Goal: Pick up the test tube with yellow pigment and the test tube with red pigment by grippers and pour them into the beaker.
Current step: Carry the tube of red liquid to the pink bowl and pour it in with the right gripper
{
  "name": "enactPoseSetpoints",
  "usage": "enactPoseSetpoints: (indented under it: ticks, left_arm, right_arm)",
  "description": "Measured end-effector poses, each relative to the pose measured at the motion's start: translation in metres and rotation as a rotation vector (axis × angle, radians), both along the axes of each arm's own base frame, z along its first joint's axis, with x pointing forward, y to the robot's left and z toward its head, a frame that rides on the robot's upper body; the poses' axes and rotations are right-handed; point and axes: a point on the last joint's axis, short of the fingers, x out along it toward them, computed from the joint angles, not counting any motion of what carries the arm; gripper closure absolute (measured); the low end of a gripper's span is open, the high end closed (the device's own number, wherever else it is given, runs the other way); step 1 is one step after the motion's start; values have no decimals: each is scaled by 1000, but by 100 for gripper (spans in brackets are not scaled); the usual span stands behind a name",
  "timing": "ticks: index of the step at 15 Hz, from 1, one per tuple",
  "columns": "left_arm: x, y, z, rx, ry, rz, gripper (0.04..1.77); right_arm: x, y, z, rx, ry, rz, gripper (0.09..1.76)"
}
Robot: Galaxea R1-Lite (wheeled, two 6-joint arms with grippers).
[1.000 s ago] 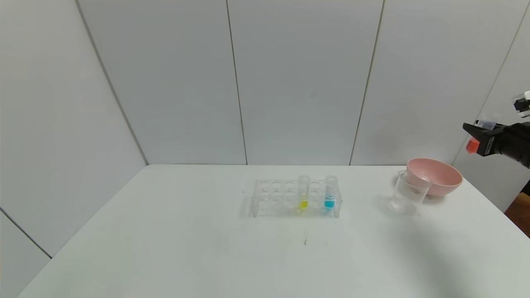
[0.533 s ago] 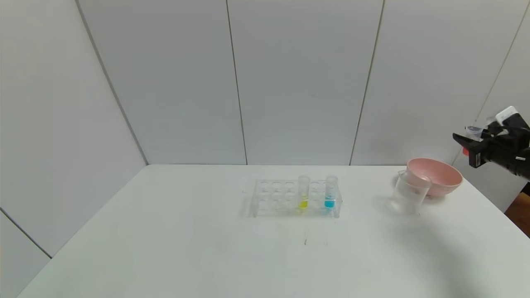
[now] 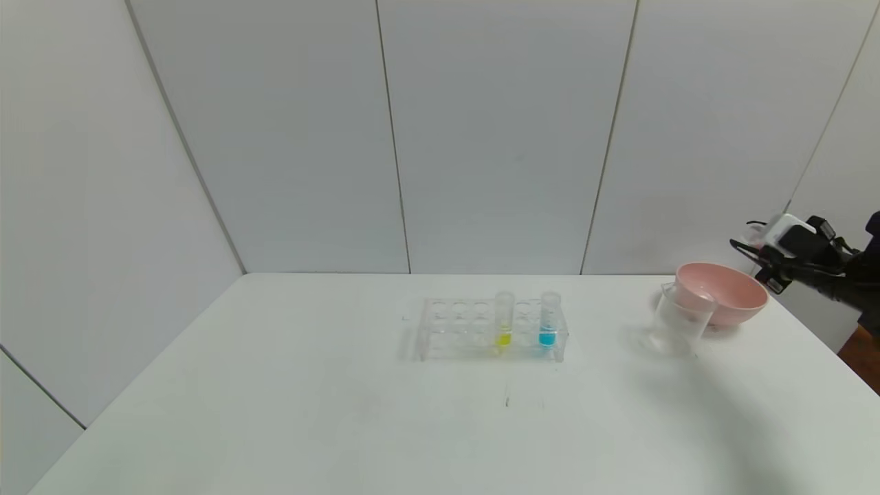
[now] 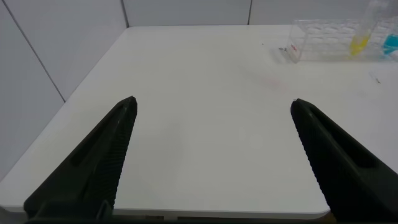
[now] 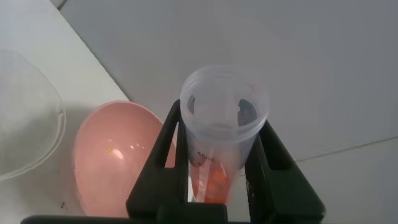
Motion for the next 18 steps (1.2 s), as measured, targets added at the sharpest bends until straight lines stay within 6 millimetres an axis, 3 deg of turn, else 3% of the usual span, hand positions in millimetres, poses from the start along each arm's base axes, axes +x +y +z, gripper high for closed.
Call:
enactPoseSetpoints:
  ticks: [10,18]
  left_arm:
    - [0,0,0,0,0,0,5]
    - [0,0,0,0,0,0,5]
  right_arm:
    - [7,17,-6,-372,-68,-29,127]
    - [8,24,-15,-542,-100,-69,127]
